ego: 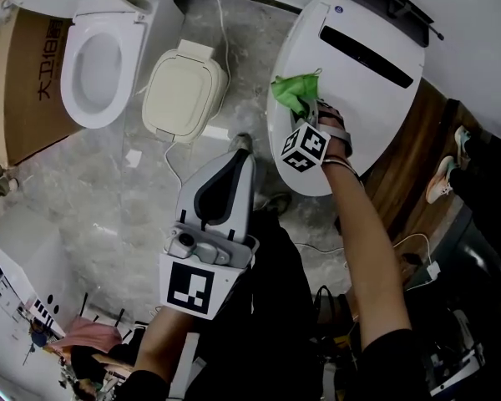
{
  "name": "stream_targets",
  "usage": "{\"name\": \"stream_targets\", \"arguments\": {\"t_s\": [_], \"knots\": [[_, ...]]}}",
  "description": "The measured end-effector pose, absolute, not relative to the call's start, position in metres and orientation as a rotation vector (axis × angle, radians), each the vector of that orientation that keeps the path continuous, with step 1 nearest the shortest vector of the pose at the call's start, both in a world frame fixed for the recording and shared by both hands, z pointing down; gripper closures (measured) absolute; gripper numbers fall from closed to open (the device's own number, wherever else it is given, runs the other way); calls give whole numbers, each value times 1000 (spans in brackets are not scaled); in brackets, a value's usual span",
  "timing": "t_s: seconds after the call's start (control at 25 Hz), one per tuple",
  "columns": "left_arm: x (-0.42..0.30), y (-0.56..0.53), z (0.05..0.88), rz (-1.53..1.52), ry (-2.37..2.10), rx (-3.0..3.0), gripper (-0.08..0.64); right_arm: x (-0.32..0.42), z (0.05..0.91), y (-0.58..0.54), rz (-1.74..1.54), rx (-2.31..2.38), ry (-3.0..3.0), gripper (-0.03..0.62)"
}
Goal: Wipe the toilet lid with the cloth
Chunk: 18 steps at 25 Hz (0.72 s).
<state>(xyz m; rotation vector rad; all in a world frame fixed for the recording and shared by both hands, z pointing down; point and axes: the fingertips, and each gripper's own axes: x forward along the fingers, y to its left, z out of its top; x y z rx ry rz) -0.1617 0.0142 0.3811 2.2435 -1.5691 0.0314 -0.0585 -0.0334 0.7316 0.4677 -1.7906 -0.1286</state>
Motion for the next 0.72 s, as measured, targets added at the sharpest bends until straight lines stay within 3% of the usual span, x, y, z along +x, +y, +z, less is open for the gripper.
{"name": "stream_targets", "arguments": {"t_s": [0.72], "knots": [[-162, 77, 359, -41, -1651, 2217, 551, -51, 760, 154, -244, 206, -1720, 462]]}}
